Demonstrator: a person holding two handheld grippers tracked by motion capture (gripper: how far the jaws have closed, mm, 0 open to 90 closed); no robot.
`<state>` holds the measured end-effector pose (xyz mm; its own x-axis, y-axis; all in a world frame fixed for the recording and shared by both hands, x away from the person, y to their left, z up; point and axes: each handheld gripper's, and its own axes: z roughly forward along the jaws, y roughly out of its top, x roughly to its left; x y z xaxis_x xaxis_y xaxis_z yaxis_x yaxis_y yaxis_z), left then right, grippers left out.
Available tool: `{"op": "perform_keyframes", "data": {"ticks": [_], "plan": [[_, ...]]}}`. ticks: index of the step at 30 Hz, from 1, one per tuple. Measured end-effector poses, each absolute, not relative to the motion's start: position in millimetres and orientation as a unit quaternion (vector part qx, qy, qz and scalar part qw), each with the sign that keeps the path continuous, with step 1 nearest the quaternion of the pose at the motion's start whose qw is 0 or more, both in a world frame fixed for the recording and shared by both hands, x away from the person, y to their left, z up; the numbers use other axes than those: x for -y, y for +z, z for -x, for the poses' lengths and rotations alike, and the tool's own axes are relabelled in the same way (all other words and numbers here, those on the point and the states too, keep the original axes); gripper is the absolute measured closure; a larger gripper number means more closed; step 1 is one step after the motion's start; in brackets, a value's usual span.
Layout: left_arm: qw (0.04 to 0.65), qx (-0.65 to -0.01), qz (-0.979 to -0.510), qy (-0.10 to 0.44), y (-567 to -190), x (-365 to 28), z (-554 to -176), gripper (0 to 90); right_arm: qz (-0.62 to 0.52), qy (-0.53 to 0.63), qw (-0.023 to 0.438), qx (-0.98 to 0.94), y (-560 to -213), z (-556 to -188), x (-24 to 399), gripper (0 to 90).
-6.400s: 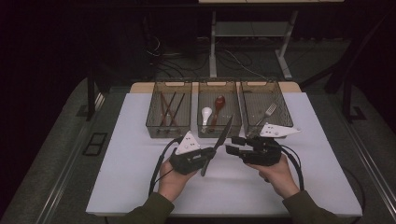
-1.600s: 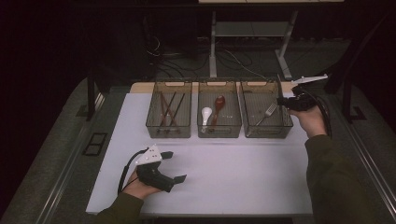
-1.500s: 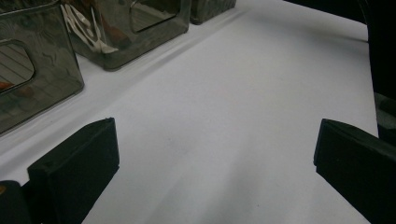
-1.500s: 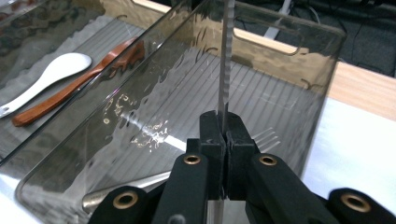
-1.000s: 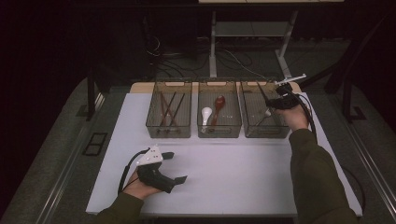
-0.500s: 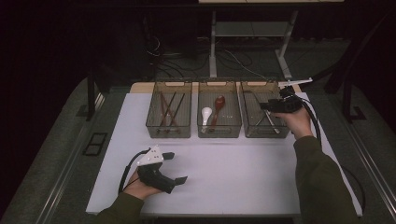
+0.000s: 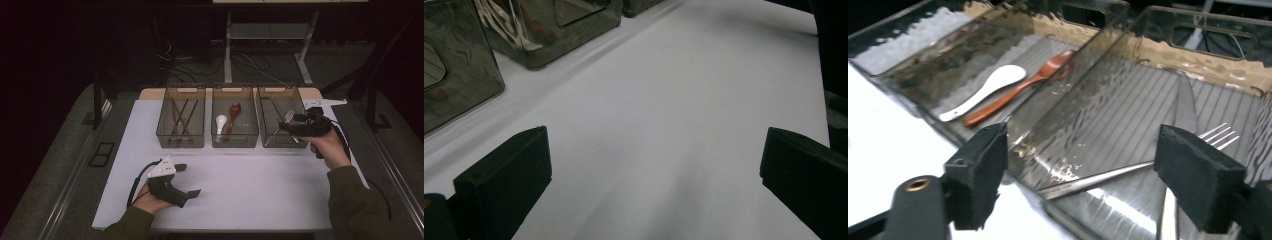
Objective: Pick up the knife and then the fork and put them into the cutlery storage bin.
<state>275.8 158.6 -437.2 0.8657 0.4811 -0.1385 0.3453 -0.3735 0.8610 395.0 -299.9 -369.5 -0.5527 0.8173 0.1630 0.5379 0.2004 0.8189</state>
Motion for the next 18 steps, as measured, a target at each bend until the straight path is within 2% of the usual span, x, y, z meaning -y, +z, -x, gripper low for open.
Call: {"op": "perform_keyframes", "data": {"ticks": [8,18], "plan": [[0.501,-0.251,-0.826,0.068,-437.3,-158.4,-275.9,0.0,-0.434,0.474,0.165,-0.748,-379.3,-355.6,303.4,15.3],[0.504,-0.250,-0.824,0.068,-436.4,-158.5,-275.7,0.0,-0.403,0.469,0.166,-0.768,-406.2,-307.7,297.0,15.1]]}}
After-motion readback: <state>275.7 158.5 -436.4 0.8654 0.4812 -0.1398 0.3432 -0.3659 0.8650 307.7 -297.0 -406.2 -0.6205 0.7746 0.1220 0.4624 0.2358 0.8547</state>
